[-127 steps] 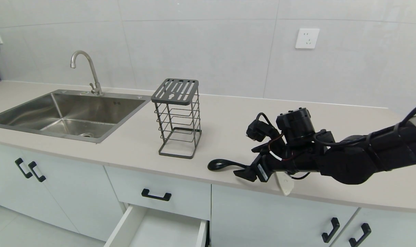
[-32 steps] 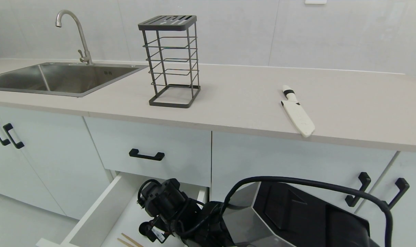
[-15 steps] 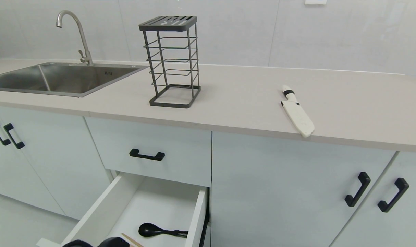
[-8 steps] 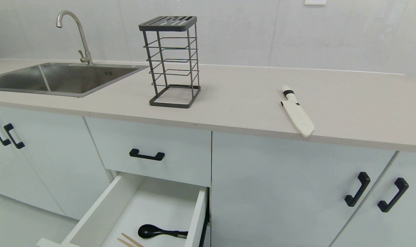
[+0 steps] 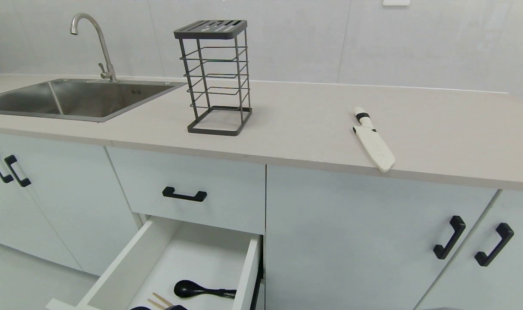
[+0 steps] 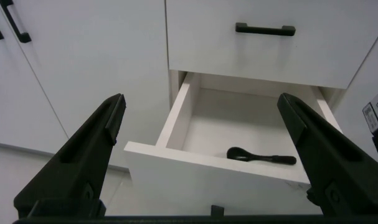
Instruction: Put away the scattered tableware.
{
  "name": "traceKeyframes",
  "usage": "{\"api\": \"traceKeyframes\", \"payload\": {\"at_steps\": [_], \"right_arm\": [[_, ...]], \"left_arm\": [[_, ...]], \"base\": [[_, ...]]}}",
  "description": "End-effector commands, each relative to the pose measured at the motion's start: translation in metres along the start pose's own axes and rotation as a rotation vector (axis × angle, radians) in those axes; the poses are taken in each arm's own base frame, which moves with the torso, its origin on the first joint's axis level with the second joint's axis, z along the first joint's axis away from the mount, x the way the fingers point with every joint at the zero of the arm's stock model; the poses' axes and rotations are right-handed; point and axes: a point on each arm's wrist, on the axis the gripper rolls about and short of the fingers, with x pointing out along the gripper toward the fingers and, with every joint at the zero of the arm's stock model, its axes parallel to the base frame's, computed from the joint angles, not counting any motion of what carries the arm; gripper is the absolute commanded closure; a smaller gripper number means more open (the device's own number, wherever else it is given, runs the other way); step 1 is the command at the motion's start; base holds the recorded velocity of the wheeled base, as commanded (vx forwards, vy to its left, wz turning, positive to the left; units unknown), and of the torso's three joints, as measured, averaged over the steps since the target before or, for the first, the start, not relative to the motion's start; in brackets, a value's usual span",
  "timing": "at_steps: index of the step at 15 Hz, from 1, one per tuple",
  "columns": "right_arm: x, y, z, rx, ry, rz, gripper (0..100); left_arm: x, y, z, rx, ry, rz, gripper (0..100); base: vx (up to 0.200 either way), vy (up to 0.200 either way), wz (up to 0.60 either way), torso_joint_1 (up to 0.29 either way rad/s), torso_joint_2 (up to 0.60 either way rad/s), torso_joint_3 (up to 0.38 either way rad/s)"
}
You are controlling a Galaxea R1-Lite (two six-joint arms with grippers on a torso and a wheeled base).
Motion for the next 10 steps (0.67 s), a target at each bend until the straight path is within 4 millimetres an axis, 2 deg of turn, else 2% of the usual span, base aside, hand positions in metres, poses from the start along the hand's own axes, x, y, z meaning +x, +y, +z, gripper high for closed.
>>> {"api": "traceKeyframes", "payload": {"at_steps": [1,2,3,4,10], "right_arm": [[0.002,-0.007,-0.002,0.013,0.008,-0.027,100],[0.003,-0.015,-0.001,0.023,0.005,-0.066,100],[0.003,-0.036,0.002,0.048,-0.012,-0.191,100],[0.003,-0.045,0.003,0.054,-0.017,-0.246,100],[0.003,-0.039,0.002,0.039,-0.013,-0.234,100]], "left_arm": [[0.000,0.000,0.000,0.000,0.002,0.000,0],[0.000,0.000,0.000,0.000,0.002,0.000,0],[0.000,0.000,0.000,0.000,0.002,0.000,0],[0.000,0.000,0.000,0.000,0.002,0.000,0],[0.000,0.000,0.000,0.000,0.002,-0.001,0]], "base": [[0.000,0.000,0.00,0.000,0.00,0.000],[0.000,0.000,0.00,0.000,0.00,0.000],[0.000,0.000,0.00,0.000,0.00,0.000],[0.000,0.000,0.00,0.000,0.00,0.000],[0.000,0.000,0.00,0.000,0.00,0.000]]}}
